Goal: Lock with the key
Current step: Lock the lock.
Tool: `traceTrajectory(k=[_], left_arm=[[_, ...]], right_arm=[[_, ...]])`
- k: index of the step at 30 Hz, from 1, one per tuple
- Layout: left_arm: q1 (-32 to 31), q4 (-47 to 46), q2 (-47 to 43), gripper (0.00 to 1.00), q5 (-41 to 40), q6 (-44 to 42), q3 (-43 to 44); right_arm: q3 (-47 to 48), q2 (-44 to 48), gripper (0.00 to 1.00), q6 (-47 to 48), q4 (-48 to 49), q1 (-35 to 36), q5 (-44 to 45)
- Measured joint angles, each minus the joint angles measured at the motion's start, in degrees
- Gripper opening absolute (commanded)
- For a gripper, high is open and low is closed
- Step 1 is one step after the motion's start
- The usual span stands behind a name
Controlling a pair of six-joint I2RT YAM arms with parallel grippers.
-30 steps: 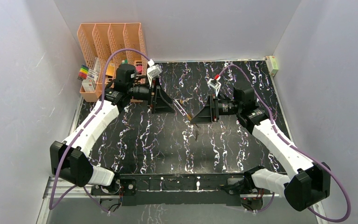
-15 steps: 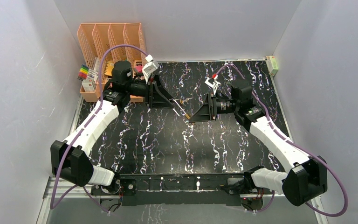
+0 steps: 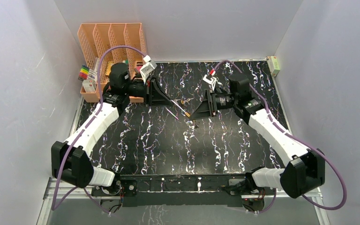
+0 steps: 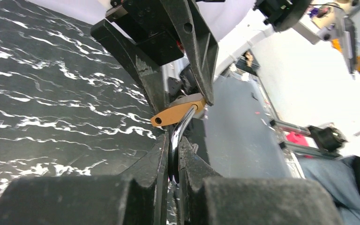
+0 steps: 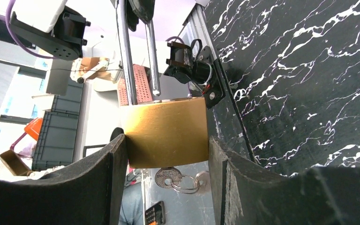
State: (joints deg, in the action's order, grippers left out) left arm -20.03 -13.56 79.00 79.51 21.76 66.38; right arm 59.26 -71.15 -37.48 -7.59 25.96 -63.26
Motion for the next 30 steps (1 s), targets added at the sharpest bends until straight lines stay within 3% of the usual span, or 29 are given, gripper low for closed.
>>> traceTrajectory(k=[2, 7, 10, 13, 19, 30], left_arm=[[0.47, -6.55, -1.26, 0.0, -2.17, 4.51, -2.3], [-1.04, -20.24, -2.71, 0.0, -7.55, 14.44, -6.06], [-1.09, -25.18, -2.8, 0.0, -10.3, 18.37, -6.02], [-1.09, -28.66, -3.46, 0.0, -13.61, 20.34, -6.02], [-1.09, -34.35, -5.28, 0.0, -18.82, 23.81, -5.36], [-1.09, -42.77, -5.64, 0.0, -21.81, 29.84, -3.33]], right_arm=[[4.83, -2.66, 0.97, 2.82, -5.27, -0.25, 0.37], [18.12, -5.94, 0.98, 10.68, -9.14, -1.01, 6.63], [18.95, -2.7, 0.98, 13.66, -6.46, -1.03, 12.65], [11.39, 4.76, 0.99, 15.23, 2.79, -1.05, 17.37], [-12.99, 19.04, 0.98, 14.2, 31.3, -1.07, 21.77], [-18.16, 11.09, 0.79, 5.92, 63.67, -1.07, 21.48]])
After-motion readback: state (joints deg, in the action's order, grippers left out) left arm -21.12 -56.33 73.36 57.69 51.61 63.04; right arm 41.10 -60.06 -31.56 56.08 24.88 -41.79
